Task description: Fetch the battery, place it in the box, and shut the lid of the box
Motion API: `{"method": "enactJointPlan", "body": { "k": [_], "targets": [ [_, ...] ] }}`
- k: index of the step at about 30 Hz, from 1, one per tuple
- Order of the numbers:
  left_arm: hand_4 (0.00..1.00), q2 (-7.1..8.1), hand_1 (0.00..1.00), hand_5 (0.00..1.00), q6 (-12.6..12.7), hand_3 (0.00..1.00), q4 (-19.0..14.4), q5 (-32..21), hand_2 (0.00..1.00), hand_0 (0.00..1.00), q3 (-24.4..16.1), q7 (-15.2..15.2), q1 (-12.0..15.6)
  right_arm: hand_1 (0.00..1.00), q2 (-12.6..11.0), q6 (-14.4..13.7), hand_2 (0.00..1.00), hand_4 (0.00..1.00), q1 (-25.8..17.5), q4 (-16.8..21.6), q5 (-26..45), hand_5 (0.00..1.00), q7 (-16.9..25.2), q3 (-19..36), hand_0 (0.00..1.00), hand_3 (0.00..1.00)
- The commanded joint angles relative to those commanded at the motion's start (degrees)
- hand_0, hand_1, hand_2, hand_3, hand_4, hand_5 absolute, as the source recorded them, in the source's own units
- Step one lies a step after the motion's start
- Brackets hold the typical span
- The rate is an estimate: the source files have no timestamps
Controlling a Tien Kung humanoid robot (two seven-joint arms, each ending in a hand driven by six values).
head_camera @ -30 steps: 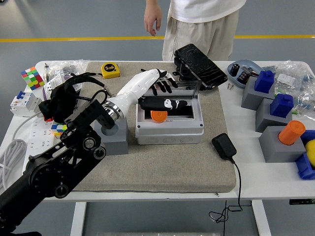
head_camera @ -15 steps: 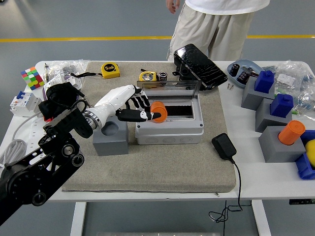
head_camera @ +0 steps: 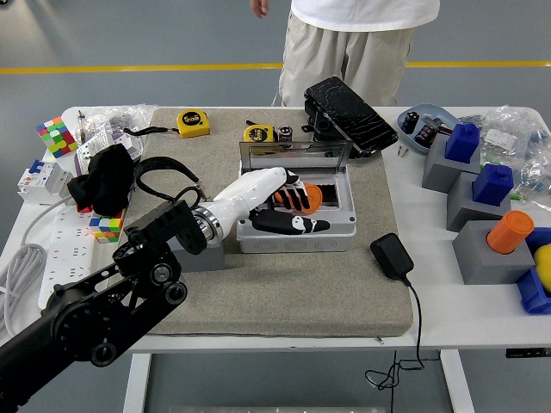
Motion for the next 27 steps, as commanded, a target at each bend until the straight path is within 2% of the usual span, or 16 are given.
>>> {"method": "enactJointPlan", "body": {
  "k": [4, 5, 8, 10, 11, 16, 17, 22, 23, 27],
  "targets": [
    [0.998, -2.81, 0.475, 0.679, 2.2, 0.472, 2.6, -3.2, 0.479, 0.273, 1.9, -3.5, -1.1, 0.648, 0.1, 0.0, 0.657, 0.973, 0.0, 0.0, 0.3, 0.579, 0.1, -0.3, 0.639, 0.576],
    [0.998, -3.47, 0.496, 0.693, 2.9, 0.541, 3.5, -4.0, 0.513, 0.281, 2.4, -4.6, -1.4, 0.648, 0.1, 0.0, 0.657, 0.973, 0.0, 0.0, 0.4, 0.579, 0.0, -0.3, 0.639, 0.575],
    [0.998, -4.78, 0.496, 0.693, 4.6, 0.541, 6.0, -6.7, 0.513, 0.281, 3.4, -7.5, -2.4, 0.648, 0.1, -0.1, 0.657, 0.973, 0.0, 0.0, 0.5, 0.579, 0.0, -0.2, 0.639, 0.575],
    [0.998, -4.78, 0.496, 0.693, 4.8, 0.541, 6.7, -7.2, 0.513, 0.281, 3.6, -8.1, -2.7, 0.648, 0.2, -0.1, 0.657, 0.973, 0.1, 0.0, 0.5, 0.579, 0.0, -0.2, 0.639, 0.575],
    [0.998, -4.78, 0.530, 0.693, 4.9, 0.555, 6.4, -7.2, 0.528, 0.297, 3.4, -8.2, -2.7, 0.647, 0.2, -0.1, 0.657, 0.973, 0.1, 0.0, 0.6, 0.579, 0.0, -0.2, 0.639, 0.575],
    [0.998, -4.78, 0.530, 0.693, 6.9, 0.555, 3.1, -6.0, 0.528, 0.297, 0.4, -10.6, -3.0, 0.647, 0.1, -0.1, 0.657, 0.973, 0.0, 0.0, 0.7, 0.579, 0.0, 0.0, 0.639, 0.575],
    [0.998, -4.78, 0.626, 0.693, 7.2, 0.649, 2.9, -5.2, 0.611, 0.430, -0.5, -10.9, -3.3, 0.647, 0.2, -0.1, 0.658, 0.973, 0.0, 0.0, 0.7, 0.580, 0.0, 0.1, 0.639, 0.576],
    [0.998, -4.69, 0.626, 0.693, 6.4, 0.649, 4.0, -0.5, 0.611, 0.430, -5.1, -9.3, -5.0, 0.647, 0.1, -0.1, 0.658, 0.973, 0.0, 0.0, 0.6, 0.580, 0.1, 0.0, 0.639, 0.576],
    [0.998, -4.65, 0.789, 0.697, 5.8, 0.741, 4.4, 0.5, 0.761, 0.745, -5.9, -8.5, -5.2, 0.649, 0.1, -0.1, 0.658, 0.973, 0.1, 0.0, 0.7, 0.580, 0.1, -0.2, 0.639, 0.576],
    [0.998, -4.46, 0.789, 0.697, 4.3, 0.741, 5.6, 3.2, 0.761, 0.745, -7.4, -6.2, -5.7, 0.649, 0.1, -0.1, 0.658, 0.973, 0.1, 0.0, 1.0, 0.580, 0.1, -0.3, 0.639, 0.576]
  ]
}}
